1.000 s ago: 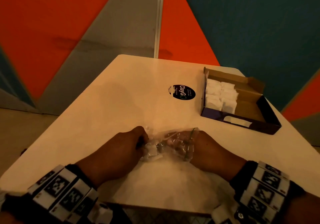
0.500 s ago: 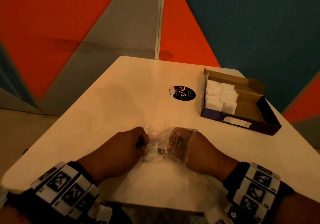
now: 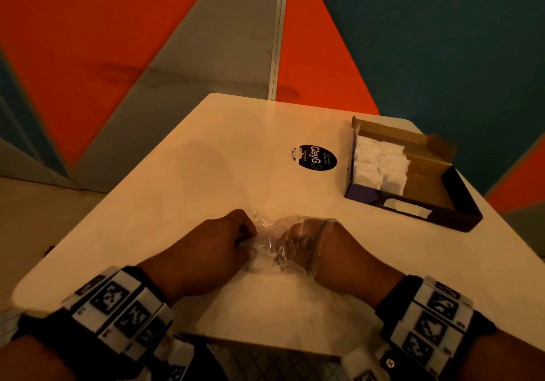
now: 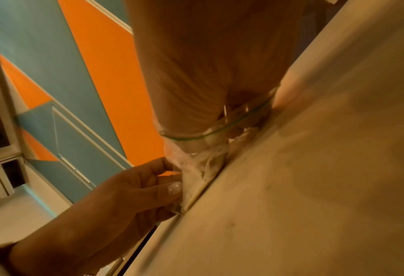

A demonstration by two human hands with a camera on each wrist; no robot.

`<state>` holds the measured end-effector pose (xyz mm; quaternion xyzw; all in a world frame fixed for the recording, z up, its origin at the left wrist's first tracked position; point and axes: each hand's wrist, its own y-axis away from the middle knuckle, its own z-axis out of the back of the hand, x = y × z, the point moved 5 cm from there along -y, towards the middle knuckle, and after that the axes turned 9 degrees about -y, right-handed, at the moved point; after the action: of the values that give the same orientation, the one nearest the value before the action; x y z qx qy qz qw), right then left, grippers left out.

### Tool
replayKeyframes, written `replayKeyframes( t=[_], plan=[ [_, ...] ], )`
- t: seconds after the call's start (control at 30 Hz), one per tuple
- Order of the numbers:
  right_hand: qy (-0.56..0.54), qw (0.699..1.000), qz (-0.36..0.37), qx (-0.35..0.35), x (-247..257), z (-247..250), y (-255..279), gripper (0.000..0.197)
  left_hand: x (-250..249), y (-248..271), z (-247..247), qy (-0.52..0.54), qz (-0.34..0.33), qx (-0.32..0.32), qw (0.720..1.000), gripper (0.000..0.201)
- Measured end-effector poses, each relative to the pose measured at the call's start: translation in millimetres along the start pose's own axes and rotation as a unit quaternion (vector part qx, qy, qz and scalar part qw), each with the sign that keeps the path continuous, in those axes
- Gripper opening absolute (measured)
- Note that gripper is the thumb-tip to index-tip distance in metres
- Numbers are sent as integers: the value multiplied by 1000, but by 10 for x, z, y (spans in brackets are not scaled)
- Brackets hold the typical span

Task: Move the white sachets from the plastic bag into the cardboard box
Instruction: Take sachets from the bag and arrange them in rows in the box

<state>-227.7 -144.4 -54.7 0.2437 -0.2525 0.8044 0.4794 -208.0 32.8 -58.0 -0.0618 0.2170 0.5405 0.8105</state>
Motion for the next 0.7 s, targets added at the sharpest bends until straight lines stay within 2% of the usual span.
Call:
replayKeyframes(
  t=[0.07,0.13,0.17,0.23,0.27,0.33,0.37,0.4,0.43,0.47,0.5,0.63,0.7],
  plan=[
    [-68,997,-39,19,-104,-49,17,34,2,2,-7,7,1,5,1000,26],
    [-139,990,22,25,-20,-89,0,37,2,8,-7,10,-2,11,1000,28],
    [-144,989,30,30,-10,-128,-2,34,4,11,-5,10,-1,13,1000,28],
    [-166,985,-31,48,-63,-149,-4,29,3,9,5,9,-3,11,1000,27],
    [-146,989,-3,32,-54,-123,9,29,6,9,10,10,-4,7,1000,27],
    [-181,980,-66,57,-113,-154,35,34,14,6,11,12,-5,4,1000,24],
    [-155,987,-37,-7,-114,-42,23,35,23,1,6,11,-6,4,1000,24],
    [-169,985,-33,-22,-68,26,50,86,30,2,5,9,-7,4,1000,25],
    [-183,981,-50,-25,-147,-9,44,104,37,5,4,7,-8,5,1000,26],
    [-202,978,-52,-18,-159,-5,95,28,41,5,4,8,-10,5,1000,26],
    [-190,979,-46,-49,-120,74,138,14,45,4,3,9,-12,5,1000,26],
    [-80,990,-89,-68,-226,170,197,21,38,4,-13,14,-16,4,1000,27],
    [-79,989,-99,-74,-262,183,211,27,34,-3,-17,15,-18,-1,1000,29]
  ],
)
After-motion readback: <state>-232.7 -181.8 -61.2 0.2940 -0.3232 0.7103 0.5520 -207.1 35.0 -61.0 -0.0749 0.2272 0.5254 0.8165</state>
